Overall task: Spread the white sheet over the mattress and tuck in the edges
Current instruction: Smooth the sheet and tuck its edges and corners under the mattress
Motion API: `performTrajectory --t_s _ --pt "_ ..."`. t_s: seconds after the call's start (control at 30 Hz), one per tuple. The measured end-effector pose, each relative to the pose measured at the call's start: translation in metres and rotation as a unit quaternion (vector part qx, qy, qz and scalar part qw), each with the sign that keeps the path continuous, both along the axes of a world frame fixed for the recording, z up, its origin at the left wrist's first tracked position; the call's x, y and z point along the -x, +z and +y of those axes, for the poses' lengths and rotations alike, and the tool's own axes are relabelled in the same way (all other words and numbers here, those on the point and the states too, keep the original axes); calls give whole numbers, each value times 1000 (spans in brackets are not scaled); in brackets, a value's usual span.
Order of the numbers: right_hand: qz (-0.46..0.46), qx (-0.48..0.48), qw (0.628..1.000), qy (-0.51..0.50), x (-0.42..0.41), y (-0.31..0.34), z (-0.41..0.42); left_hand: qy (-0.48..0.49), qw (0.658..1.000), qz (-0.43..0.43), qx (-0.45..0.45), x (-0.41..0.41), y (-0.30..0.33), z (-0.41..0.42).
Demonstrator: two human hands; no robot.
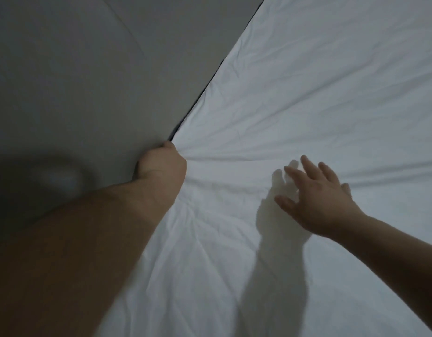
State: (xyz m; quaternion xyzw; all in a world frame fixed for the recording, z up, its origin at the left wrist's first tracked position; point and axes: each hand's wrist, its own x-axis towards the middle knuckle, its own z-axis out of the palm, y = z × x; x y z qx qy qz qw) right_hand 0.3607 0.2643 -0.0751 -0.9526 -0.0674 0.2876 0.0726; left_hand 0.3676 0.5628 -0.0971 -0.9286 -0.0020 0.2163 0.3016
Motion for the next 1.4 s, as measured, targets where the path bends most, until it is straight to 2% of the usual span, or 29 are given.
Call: performTrajectory --t_s 0.07,0.13,0.17,0.23,0.3,0.37,0.57,0.7,0.77,1.03,1.13,1.23,1.33,1.4 --pt "10 4 999 -44 -2 -9 -7 -31 998 -36 31 -6 7 -5" --pt "30 8 998 -56 2 -22 -8 -54 990 -66 109 -9 4 -11" --pt "38 18 998 -55 5 -28 -7 -22 984 -47 173 -10 2 -16" --pt "47 36 997 -53 7 -34 -2 131 949 16 285 -11 -1 -25" --pt "56 35 996 -60 2 -36 0 239 913 25 329 -16 -9 -28" --pt "70 35 995 -60 -2 -36 0 270 898 6 346 -18 -19 -31" --pt "89 31 994 -59 -9 -37 3 310 890 -56 330 -21 -17 -49" --pt "89 32 994 -61 -11 -36 3 317 878 -10 359 -18 -21 -52" --pt "86 33 994 -57 -11 -36 2 339 869 -15 361 -14 -25 -44" --pt "100 30 993 -54 -27 -38 4 326 888 3 323 -31 -24 -41" --pt "72 18 996 -54 -19 -40 4 241 920 -57 305 -13 -12 -69" --pt "24 -20 999 -43 -5 -43 -4 148 929 -14 340 22 -6 -117" --pt "-80 -67 994 -33 20 -39 -28 173 920 63 345 57 -10 -145" --pt "-129 -47 987 -79 43 -38 -48 192 921 71 332 71 -17 -143"
